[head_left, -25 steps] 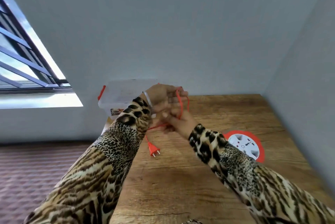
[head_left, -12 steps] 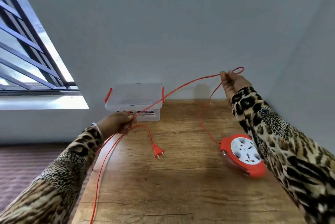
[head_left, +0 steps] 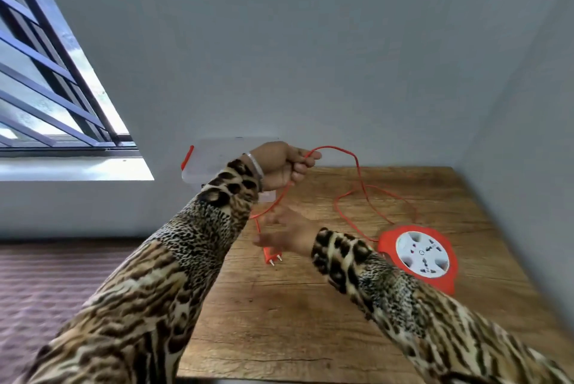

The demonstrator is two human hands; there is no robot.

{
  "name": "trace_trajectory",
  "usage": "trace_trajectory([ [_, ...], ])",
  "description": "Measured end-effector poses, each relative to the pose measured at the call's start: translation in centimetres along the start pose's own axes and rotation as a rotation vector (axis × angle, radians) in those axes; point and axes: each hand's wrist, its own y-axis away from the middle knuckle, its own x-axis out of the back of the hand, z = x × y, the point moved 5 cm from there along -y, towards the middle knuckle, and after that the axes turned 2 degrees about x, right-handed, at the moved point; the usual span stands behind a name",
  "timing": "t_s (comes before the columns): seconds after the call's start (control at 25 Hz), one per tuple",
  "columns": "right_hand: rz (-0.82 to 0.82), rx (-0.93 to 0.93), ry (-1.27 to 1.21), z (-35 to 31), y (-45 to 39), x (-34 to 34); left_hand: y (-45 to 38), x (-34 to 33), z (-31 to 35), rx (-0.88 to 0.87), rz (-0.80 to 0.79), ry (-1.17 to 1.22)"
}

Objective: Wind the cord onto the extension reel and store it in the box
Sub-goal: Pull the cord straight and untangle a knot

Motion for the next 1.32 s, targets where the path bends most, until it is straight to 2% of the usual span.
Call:
trace_trajectory([
  [0.12, 0.044, 0.111, -0.282, -2.8, -1.5, -1.8, -0.4, -0.4, 0.2, -0.057, 0.061, -0.076],
  [0.24, 0.153, 0.111, -0.400, -3.7, -1.8, 1.1, 0.9, 3.3, -0.4, -0.102, 0.197, -0.406],
  [0.36, 0.338, 0.160, -0.520, -3.7, -1.4, 6.5, 2.7, 7.7, -3.9, 0.084, 0.150, -0.587],
  [0.44, 0.504, 0.200, -0.653, -4.1, -1.0, 10.7, 3.9, 11.0, -6.6, 0.137, 0.170, -0.680],
  [0.56, 0.692, 0.225, -0.776, -4.6, 0.0, 16.9, 5.9, 16.2, -9.6, 0.098, 0.265, -0.658],
  [0.64, 0.797, 0.222, -0.827, -4.2, 1.1, 20.5, 7.6, 18.7, -10.5, 0.135, 0.313, -0.678],
  [0.76, 0.927, 0.207, -0.921, -2.4, 2.5, 24.1, 8.9, 19.9, -10.0, 0.100, 0.411, -0.605],
  [0.88, 0.840, 0.006, -0.741, 0.2, 1.7, 21.6, 8.1, 17.6, -6.9, 0.004, 0.449, -0.423],
  [1.0, 0.492, -0.124, -0.353, 2.2, -0.3, 12.1, 5.6, 13.4, -3.0, -0.062, 0.337, -0.337],
  [1.12, 0.102, -0.052, -0.046, 2.5, -2.2, 0.7, 2.8, 9.2, -1.0, -0.027, 0.230, -0.236],
  [1.2, 0.056, 0.028, 0.029, 1.9, -3.4, -3.2, 1.7, 7.2, -0.2, -0.019, 0.198, -0.219],
  [1.32, 0.105, 0.055, -0.221, -0.4, -4.1, -2.1, 2.0, 6.2, 0.1, -0.055, 0.243, -0.319],
])
